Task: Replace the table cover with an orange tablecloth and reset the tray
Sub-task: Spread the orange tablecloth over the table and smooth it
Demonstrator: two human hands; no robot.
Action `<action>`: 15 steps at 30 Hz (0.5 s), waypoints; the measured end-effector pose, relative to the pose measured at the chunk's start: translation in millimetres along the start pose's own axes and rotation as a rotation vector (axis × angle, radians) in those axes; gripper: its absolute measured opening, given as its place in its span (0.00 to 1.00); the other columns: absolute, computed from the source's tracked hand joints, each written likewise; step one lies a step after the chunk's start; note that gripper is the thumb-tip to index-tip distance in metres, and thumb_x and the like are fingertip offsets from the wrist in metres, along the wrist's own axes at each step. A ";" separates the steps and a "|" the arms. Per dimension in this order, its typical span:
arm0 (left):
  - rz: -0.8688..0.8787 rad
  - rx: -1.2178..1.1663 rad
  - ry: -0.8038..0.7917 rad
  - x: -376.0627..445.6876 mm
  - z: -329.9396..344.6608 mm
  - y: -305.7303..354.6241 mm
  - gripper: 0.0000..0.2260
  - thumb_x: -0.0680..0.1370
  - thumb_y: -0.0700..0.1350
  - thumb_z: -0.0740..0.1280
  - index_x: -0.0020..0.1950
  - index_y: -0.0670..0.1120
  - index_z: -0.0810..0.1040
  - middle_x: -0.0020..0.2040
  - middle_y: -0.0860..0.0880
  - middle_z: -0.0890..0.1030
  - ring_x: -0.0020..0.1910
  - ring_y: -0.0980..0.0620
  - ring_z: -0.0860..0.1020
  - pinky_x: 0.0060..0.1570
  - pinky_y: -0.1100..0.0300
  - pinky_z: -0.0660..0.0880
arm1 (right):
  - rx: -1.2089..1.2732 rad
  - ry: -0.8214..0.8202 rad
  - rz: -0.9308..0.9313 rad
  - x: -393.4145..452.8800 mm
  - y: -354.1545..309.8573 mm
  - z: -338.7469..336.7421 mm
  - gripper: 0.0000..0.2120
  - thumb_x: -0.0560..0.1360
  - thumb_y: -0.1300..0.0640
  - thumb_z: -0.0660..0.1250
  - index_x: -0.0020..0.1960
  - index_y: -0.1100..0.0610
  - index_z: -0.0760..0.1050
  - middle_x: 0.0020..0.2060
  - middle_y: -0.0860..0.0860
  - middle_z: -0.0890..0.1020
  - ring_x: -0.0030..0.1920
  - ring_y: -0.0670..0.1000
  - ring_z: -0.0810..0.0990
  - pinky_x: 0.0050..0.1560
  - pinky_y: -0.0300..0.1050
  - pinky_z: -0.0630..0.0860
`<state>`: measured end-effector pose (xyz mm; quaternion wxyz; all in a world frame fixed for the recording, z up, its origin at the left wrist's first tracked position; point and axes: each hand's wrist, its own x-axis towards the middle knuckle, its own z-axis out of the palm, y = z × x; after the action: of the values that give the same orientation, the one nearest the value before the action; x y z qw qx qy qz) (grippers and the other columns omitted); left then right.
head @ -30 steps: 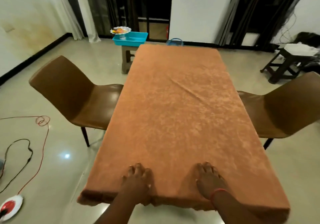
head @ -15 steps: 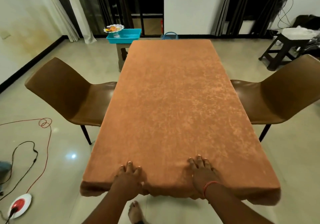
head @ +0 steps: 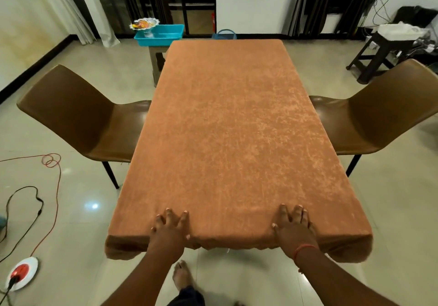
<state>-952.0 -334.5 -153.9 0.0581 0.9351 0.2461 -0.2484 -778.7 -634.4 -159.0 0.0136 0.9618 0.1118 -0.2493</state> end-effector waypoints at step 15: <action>0.018 0.034 0.047 1.5 23.6 -11.3 0.36 0.76 0.67 0.51 0.79 0.57 0.40 0.80 0.39 0.48 0.77 0.32 0.49 0.72 0.33 0.55 | -0.056 -0.023 -0.033 -10.0 9.8 6.0 0.30 0.84 0.45 0.47 0.81 0.50 0.37 0.79 0.65 0.42 0.79 0.65 0.42 0.77 0.61 0.51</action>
<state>-966.7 -329.4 -175.1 0.0387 0.9437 0.2347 -0.2299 -787.9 -646.5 -159.7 0.0376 0.9562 0.1344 -0.2574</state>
